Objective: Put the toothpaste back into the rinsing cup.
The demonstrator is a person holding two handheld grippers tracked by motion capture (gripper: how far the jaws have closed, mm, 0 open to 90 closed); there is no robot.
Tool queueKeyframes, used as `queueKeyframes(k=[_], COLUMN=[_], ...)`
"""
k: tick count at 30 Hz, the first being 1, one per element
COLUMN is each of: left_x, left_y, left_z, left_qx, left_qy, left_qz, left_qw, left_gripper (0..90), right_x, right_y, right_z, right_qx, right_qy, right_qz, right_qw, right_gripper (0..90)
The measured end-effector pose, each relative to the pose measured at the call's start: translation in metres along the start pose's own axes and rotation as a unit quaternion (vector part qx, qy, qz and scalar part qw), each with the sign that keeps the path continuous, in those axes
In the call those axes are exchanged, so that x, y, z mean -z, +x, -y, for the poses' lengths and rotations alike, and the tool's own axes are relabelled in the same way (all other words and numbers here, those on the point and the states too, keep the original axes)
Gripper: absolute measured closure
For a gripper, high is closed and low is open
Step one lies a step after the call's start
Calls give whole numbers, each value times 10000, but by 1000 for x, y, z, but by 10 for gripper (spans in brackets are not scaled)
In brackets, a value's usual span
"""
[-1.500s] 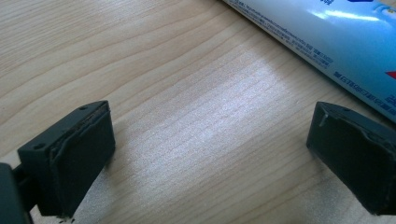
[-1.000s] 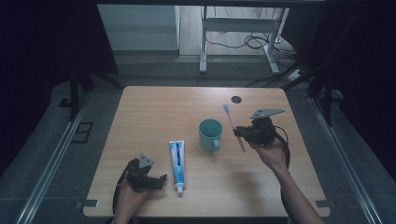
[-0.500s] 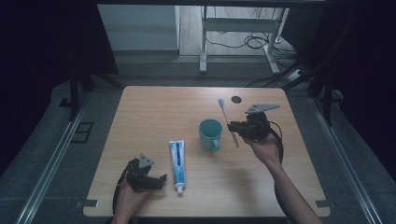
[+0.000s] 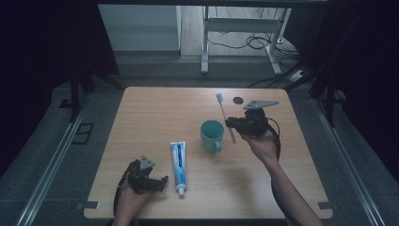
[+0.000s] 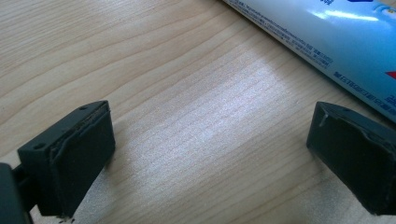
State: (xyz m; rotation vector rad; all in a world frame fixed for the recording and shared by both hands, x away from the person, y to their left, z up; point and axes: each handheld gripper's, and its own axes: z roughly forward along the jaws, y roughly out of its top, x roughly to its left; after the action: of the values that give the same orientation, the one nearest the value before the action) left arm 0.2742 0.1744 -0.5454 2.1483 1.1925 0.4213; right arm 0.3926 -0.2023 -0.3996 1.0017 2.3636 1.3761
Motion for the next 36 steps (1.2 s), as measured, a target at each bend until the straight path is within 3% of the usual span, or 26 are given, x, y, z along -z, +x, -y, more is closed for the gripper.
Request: queueKeyframes(k=[16,36], left_x=[0,0], left_y=[0,0], left_z=[0,0], left_qx=[-6,-4], left_qy=[0,3], left_qz=[-3,-6], left_qw=[10000,10000], left_gripper=[10,10], right_x=[-10,-32], right_y=[3,9], right_z=[-12,-29], right_qx=[-73,124], right_qy=[-168,-181], right_qz=[-82,10], right_qw=[9998,9998], right_gripper=[791,791])
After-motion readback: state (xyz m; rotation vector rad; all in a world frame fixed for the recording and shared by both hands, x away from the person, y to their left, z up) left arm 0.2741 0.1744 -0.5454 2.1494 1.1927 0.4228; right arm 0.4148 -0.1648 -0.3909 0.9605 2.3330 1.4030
